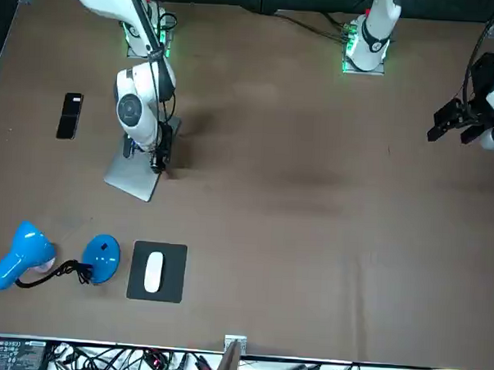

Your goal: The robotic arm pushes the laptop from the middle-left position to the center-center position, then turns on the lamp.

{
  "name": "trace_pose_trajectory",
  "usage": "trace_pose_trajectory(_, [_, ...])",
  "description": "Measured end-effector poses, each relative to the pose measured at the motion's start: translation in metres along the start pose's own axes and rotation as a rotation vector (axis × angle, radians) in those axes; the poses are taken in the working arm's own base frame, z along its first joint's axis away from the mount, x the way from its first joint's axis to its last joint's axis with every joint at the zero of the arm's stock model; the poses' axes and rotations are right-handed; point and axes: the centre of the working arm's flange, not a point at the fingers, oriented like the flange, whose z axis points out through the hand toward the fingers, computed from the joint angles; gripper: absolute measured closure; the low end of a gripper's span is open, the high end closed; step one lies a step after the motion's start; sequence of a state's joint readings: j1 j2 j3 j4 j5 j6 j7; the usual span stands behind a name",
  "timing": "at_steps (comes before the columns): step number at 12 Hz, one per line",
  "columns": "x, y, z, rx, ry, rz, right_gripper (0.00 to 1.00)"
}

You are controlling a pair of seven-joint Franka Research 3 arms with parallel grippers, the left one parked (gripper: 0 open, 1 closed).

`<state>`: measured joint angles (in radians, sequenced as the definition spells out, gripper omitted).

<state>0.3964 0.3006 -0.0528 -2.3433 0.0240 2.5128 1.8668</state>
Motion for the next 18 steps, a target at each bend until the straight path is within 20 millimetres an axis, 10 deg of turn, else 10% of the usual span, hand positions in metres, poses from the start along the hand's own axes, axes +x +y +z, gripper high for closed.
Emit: trace_pose_trajectory(18, [-0.060, 0.023, 0.004, 0.013, -0.060, 0.084, 0.03])
